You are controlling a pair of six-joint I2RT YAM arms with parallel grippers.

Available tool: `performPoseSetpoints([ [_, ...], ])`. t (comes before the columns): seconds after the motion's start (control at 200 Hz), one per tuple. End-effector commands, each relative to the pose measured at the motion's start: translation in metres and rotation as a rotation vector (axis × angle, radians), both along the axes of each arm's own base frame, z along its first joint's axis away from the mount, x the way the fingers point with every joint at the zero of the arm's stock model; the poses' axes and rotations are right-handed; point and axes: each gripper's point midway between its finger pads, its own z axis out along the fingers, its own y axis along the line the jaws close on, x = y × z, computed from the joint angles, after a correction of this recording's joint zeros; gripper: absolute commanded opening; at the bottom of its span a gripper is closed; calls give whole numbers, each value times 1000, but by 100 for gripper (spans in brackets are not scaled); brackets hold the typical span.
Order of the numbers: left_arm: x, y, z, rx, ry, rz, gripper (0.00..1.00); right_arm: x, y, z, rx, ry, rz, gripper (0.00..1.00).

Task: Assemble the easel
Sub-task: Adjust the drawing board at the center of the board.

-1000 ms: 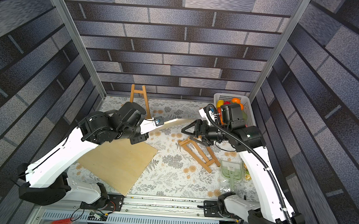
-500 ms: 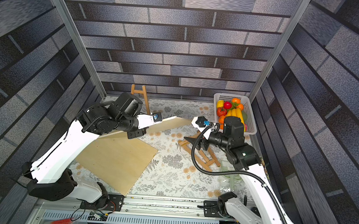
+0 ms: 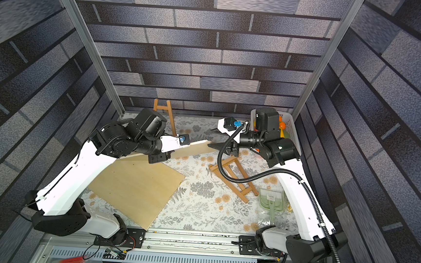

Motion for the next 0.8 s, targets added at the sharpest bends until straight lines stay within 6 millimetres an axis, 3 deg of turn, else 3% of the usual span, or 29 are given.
performPoseSetpoints([
  [0.0, -32, -3, -13, -45, 217, 0, 0, -30, -1, -10, -24, 95, 110, 51],
  [0.241, -28, -13, -13, -45, 227, -17, 0, -30, 3, -35, -83, 121, 133, 47],
  [0.481, -24, -25, -12, -44, 227, -27, 0, -19, 11, -45, -92, 120, 137, 38],
  [0.596, -22, -28, -13, -45, 231, -23, 0, -18, 12, -51, -104, 117, 134, 23],
  [0.671, -21, -31, -12, -55, 231, -22, 0, -20, 10, -55, -117, 98, 132, 0],
  [0.797, -16, -31, -12, -76, 243, 5, 0, -22, 6, -60, -133, 101, 121, 0],
])
